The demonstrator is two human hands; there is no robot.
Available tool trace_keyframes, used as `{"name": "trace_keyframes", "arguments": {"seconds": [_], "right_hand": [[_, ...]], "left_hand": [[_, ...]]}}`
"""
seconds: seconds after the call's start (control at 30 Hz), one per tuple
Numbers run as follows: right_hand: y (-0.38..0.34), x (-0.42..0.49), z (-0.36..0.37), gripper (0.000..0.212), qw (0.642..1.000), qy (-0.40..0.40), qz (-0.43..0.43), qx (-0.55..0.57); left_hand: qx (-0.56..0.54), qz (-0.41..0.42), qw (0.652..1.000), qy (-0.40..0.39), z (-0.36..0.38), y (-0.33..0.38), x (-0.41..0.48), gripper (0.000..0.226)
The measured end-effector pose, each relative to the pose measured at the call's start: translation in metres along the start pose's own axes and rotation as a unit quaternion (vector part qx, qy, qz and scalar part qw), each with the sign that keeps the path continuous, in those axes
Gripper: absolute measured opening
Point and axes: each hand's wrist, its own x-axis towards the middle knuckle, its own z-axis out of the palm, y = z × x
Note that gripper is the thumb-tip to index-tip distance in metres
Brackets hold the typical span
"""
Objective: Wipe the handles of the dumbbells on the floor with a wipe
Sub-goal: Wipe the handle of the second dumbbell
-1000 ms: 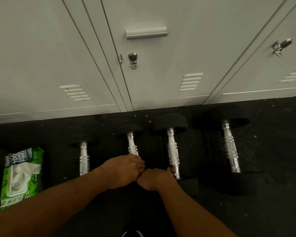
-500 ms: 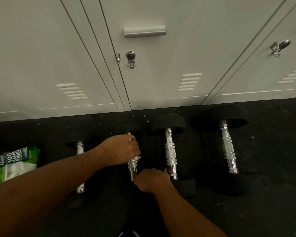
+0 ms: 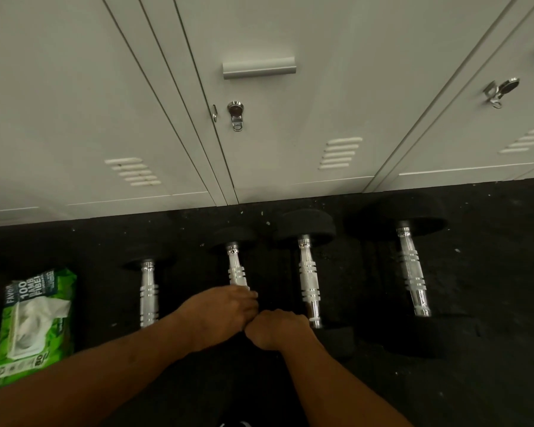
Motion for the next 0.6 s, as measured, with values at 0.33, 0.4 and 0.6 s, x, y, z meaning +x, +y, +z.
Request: {"name": "trace_keyframes", "arguments": {"seconds": [0.33,0.4,0.6], "right_hand": [[0.001,0.002,0.002,0.053,1.000,0.001,-0.003,-0.009],[0.001,0.000,0.002,0.054,1.000,0.003,-0.004,-0.013],[0.001,-0.002,0.000,0.053,1.000,0.005,-0.007,-0.018]], "left_hand": [[0.064,0.048,0.994,-0.081,-0.008,-0.028,0.001,0.037],[0.090,0.028,0.992,-0.086,-0.012,-0.037,0.003,0.038],[0.226,-0.030,0.964,-0.137,-0.028,-0.060,0.016,0.050]]}}
